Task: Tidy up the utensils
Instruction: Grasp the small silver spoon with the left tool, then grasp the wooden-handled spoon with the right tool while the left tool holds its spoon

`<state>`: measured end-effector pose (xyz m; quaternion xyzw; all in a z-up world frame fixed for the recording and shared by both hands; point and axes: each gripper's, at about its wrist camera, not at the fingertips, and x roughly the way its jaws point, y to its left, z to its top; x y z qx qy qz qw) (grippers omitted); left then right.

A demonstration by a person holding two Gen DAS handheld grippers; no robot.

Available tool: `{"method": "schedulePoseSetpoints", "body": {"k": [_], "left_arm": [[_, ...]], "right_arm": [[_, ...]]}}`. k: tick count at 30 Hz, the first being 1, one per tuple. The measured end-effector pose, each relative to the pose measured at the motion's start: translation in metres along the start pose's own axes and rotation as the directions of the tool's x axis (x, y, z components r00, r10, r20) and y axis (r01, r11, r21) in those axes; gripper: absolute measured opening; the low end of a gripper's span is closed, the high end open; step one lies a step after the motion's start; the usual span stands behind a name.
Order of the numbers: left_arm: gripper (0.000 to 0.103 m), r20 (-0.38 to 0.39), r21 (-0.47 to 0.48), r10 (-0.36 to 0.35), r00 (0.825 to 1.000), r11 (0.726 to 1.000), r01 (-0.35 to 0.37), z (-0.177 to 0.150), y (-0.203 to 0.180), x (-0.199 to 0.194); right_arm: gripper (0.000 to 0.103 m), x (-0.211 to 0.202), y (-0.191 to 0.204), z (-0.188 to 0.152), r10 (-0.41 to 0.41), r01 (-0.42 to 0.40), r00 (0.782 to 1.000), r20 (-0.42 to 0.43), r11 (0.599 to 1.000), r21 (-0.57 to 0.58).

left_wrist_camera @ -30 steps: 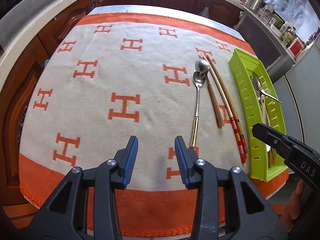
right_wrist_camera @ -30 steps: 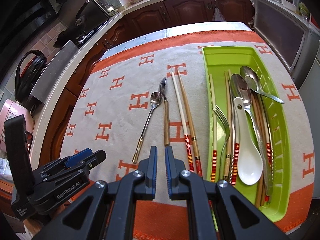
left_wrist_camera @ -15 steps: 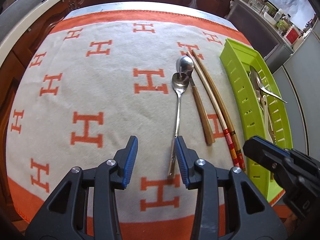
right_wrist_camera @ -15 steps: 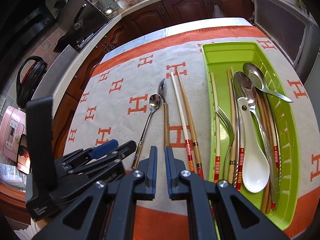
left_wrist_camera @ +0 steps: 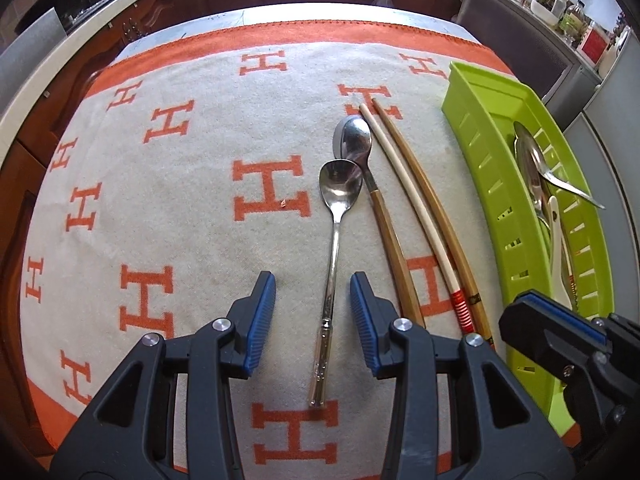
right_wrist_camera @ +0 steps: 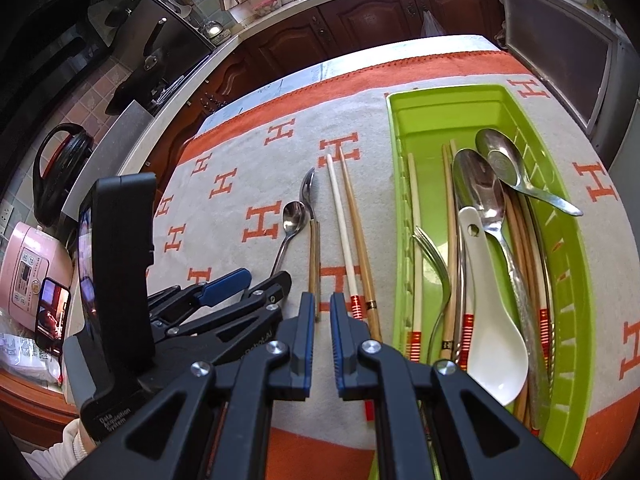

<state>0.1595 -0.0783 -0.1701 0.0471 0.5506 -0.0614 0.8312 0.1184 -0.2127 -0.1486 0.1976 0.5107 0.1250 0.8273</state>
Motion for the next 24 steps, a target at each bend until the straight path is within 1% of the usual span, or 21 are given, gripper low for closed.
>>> {"method": "schedulePoseSetpoints", "body": {"k": [2, 4, 12, 13, 14, 15, 19, 20, 24], "left_arm": [[0.003, 0.007, 0.008, -0.004, 1.0, 1.0, 0.004, 0.0, -0.002, -0.001], [0.002, 0.004, -0.003, -0.012, 1.0, 1.0, 0.012, 0.0, -0.001, -0.001], [0.002, -0.004, -0.111, -0.104, 0.995, 0.989, 0.103, -0.006, 0.027, -0.007], [0.002, -0.001, -0.119, -0.107, 0.994, 0.987, 0.106, -0.008, 0.03, -0.009], [0.002, 0.004, -0.127, -0.108, 0.994, 0.986, 0.107, -0.009, 0.035, -0.012], [0.002, 0.009, -0.134, -0.11, 0.994, 0.985, 0.11, -0.011, 0.038, -0.015], [0.002, 0.037, -0.162, -0.126, 0.991, 0.978, 0.13, -0.014, 0.054, -0.028], [0.002, 0.043, -0.167, -0.13, 0.991, 0.977, 0.135, -0.014, 0.057, -0.031], [0.002, 0.055, -0.186, -0.143, 0.988, 0.971, 0.151, -0.015, 0.068, -0.035]], "right_arm": [[0.008, 0.0, -0.001, 0.0, 0.003, -0.003, 1.0, -0.001, 1.0, 0.002], [0.008, 0.001, -0.001, 0.0, 0.005, -0.005, 1.0, -0.003, 1.0, 0.001], [0.008, 0.012, 0.003, 0.007, 0.036, -0.036, 0.999, -0.036, 0.999, -0.019], [0.01, 0.015, 0.005, 0.008, 0.038, -0.039, 0.998, -0.042, 0.999, -0.023], [0.015, 0.018, 0.006, 0.009, 0.034, -0.035, 0.998, -0.046, 0.999, -0.028], [0.017, 0.021, 0.007, 0.01, 0.028, -0.03, 0.998, -0.052, 0.999, -0.031], [0.018, 0.037, 0.012, 0.014, 0.014, -0.017, 0.997, -0.082, 0.999, -0.033], [0.019, 0.038, 0.014, 0.015, -0.011, 0.008, 0.998, -0.067, 0.999, -0.046], [0.02, 0.044, 0.021, 0.023, -0.056, 0.052, 0.996, -0.063, 0.996, -0.068]]}}
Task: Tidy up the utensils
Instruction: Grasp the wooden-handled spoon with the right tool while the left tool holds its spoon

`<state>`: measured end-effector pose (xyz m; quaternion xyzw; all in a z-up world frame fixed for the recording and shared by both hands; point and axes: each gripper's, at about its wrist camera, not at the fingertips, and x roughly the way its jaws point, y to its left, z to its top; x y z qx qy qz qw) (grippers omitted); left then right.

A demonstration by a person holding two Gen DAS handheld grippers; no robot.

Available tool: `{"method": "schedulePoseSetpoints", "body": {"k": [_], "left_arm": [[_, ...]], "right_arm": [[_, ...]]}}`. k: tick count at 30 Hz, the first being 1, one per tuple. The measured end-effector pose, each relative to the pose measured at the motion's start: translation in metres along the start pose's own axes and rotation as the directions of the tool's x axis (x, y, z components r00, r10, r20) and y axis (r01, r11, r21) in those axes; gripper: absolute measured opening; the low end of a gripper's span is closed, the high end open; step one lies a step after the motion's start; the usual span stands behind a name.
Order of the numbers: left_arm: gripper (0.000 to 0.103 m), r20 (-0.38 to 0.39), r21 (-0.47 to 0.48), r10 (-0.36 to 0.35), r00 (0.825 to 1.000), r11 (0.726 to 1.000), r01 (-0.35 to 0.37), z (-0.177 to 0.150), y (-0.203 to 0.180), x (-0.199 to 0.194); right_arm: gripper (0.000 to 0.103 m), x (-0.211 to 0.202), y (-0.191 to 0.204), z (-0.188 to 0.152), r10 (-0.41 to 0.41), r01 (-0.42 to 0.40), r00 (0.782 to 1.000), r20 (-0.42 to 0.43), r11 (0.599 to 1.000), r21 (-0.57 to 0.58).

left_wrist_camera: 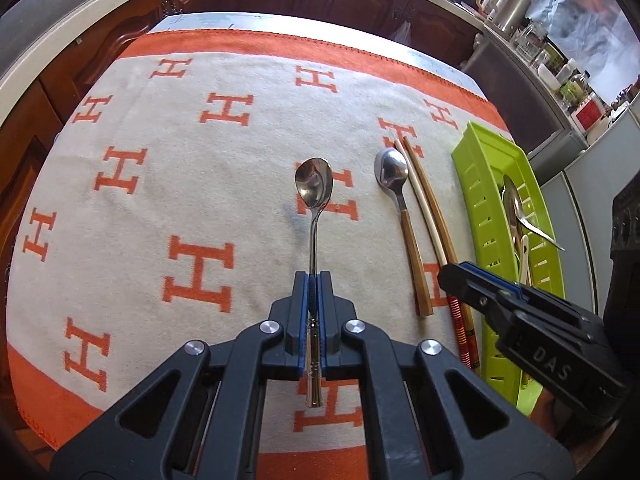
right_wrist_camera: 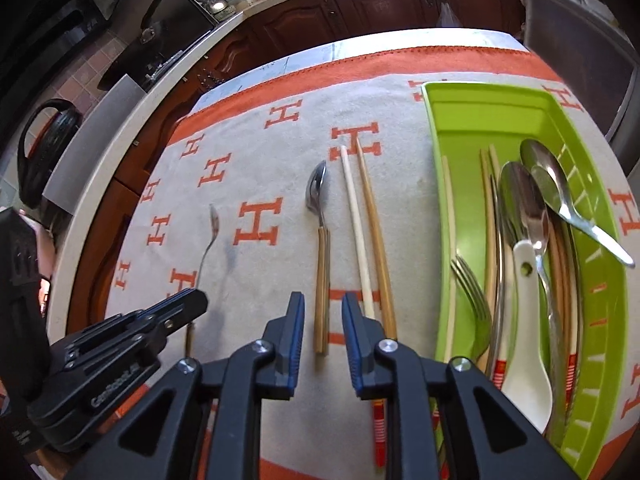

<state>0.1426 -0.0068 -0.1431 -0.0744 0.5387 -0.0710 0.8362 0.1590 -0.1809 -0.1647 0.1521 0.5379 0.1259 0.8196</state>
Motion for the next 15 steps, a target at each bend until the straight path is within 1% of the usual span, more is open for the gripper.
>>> {"method": "schedulePoseSetpoints", "body": {"k": [3, 6, 12, 15], "left_arm": [[0.002, 0.001, -0.012, -0.009, 1.0, 1.0, 0.009, 0.0, 0.006, -0.001], [0.002, 0.006, -0.021, -0.018, 1.0, 1.0, 0.018, 0.002, 0.012, -0.002], [0.002, 0.008, -0.038, -0.029, 1.0, 0.999, 0.029, 0.005, 0.021, 0.0], [0.002, 0.006, -0.045, -0.035, 0.999, 0.998, 0.035, 0.006, 0.026, 0.001]], "right_arm": [[0.02, 0.002, 0.004, 0.006, -0.003, 0.003, 1.0, -0.006, 1.0, -0.007], [0.02, 0.002, 0.015, 0.008, -0.038, 0.038, 0.999, 0.005, 0.998, -0.052], [0.02, 0.021, 0.023, 0.01, -0.08, 0.076, 0.995, -0.062, 0.995, -0.061], [0.02, 0.03, 0.022, 0.012, -0.113, 0.108, 0.99, -0.09, 0.993, -0.054]]}}
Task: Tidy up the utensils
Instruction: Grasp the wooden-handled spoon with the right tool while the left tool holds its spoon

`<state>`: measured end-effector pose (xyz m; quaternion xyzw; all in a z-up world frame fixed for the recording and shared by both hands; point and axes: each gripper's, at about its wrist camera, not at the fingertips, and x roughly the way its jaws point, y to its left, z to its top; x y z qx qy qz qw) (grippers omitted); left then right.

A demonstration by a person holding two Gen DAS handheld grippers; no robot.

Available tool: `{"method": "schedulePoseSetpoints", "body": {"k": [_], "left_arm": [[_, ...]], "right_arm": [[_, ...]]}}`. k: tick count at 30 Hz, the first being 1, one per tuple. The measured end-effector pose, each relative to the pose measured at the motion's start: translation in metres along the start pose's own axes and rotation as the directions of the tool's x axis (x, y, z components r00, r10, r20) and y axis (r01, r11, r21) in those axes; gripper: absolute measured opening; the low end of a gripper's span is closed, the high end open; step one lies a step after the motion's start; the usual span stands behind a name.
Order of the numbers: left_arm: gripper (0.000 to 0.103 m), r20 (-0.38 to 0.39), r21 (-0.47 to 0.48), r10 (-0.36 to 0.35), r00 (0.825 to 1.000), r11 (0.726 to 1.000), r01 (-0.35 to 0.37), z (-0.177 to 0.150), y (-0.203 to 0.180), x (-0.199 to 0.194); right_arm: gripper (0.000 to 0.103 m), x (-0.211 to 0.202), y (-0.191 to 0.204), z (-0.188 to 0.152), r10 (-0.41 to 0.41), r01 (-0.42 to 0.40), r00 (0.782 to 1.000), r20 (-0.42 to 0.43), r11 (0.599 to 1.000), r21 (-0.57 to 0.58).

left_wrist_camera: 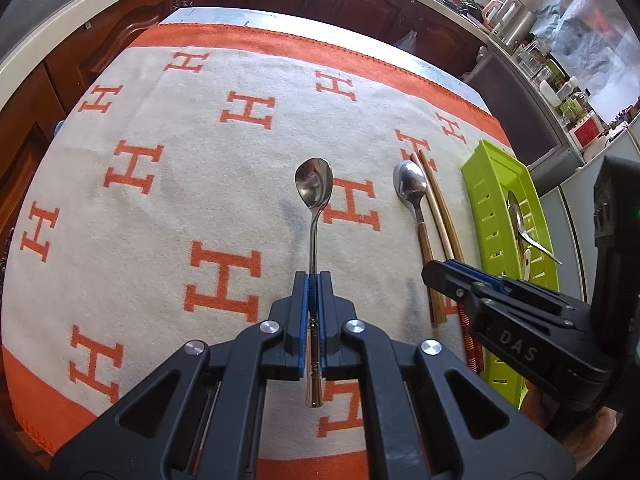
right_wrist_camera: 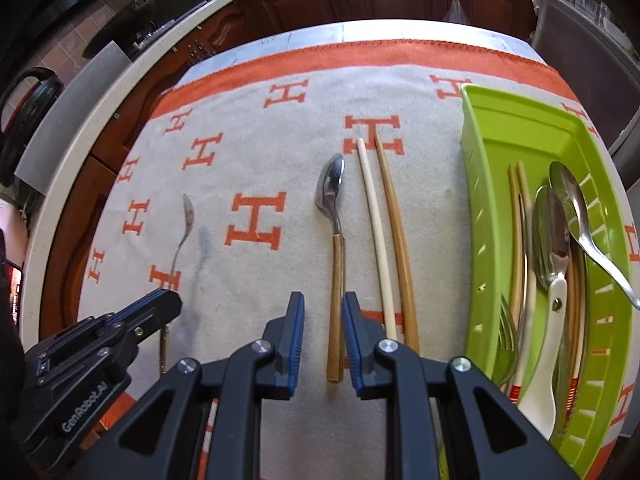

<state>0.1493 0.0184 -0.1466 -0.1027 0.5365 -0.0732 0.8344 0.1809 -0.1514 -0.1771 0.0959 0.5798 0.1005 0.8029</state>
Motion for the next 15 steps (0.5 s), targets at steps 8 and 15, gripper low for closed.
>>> {"method": "schedulePoseSetpoints", "body": {"k": [8, 15], "left_arm": [[0.002, -0.008, -0.012, -0.017, 1.0, 1.0, 0.017, 0.002, 0.005, 0.004], [0.002, -0.009, -0.007, -0.016, 1.0, 1.0, 0.016, 0.001, 0.002, 0.005]], "right_arm": [[0.019, 0.008, 0.004, 0.005, -0.045, 0.045, 0.999, -0.009, 0.999, -0.022], [0.008, 0.005, 0.008, -0.003, -0.1, 0.103, 0.994, 0.047, 0.991, -0.085]]}}
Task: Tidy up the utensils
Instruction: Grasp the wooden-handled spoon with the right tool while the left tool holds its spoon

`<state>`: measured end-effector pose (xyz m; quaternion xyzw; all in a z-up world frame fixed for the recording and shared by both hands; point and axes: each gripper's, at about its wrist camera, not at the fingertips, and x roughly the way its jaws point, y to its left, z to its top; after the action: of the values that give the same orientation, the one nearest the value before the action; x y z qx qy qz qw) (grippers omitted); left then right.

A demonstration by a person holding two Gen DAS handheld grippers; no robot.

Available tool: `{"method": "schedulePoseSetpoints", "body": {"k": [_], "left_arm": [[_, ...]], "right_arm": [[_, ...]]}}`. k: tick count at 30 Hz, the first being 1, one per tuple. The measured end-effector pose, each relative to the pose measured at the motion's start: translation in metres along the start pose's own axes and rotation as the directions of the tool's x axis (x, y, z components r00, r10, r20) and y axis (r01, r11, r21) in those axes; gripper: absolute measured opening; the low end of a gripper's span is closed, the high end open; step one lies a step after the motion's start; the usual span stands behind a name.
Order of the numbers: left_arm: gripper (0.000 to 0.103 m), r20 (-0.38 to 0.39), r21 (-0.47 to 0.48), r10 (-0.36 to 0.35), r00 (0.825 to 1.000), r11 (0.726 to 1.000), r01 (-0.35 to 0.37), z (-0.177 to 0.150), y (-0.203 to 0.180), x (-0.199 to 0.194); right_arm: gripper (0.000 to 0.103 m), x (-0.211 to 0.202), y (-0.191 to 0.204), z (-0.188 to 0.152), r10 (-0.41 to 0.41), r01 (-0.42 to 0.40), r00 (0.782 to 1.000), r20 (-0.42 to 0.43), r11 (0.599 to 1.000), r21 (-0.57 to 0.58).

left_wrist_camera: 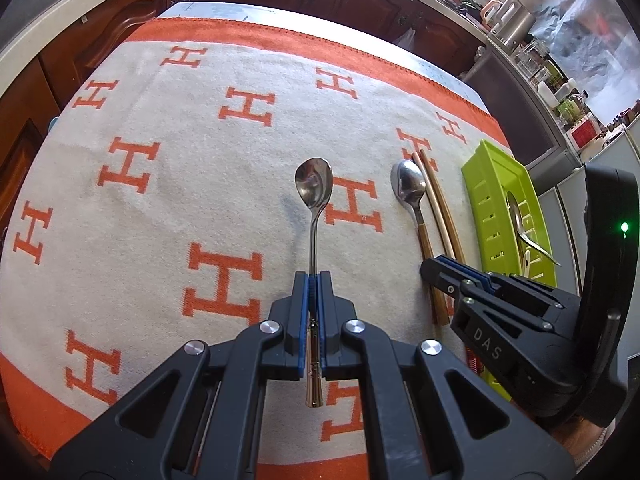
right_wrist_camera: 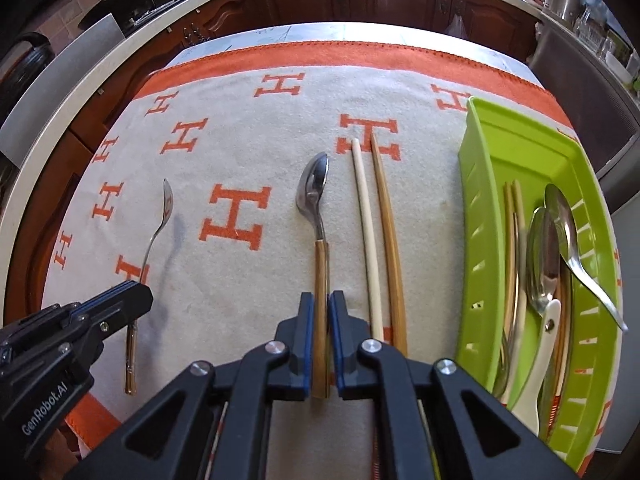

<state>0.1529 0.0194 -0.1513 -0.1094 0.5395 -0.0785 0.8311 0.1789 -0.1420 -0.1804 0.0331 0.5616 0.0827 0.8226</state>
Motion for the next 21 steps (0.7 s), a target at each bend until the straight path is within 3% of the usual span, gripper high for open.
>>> {"method": "schedulePoseSetpoints", "body": {"k": [12, 21], "left_arm": [[0.002, 0.024, 0.036, 0.008, 1.0, 0.999, -0.009, -0.005, -0.019, -0.017], [0.002, 0.021, 0.058, 0.011, 1.0, 0.998, -0.012, -0.013, -0.037, -0.024]], "right_arm": [[0.007, -0.033, -0.018, -0.014, 0.092, -0.099, 0.99, 0.103, 0.993, 0.062], [0.007, -0.031, -0.007, -0.031, 0.127, -0.126, 0.991, 0.041, 0.992, -0.023]]}}
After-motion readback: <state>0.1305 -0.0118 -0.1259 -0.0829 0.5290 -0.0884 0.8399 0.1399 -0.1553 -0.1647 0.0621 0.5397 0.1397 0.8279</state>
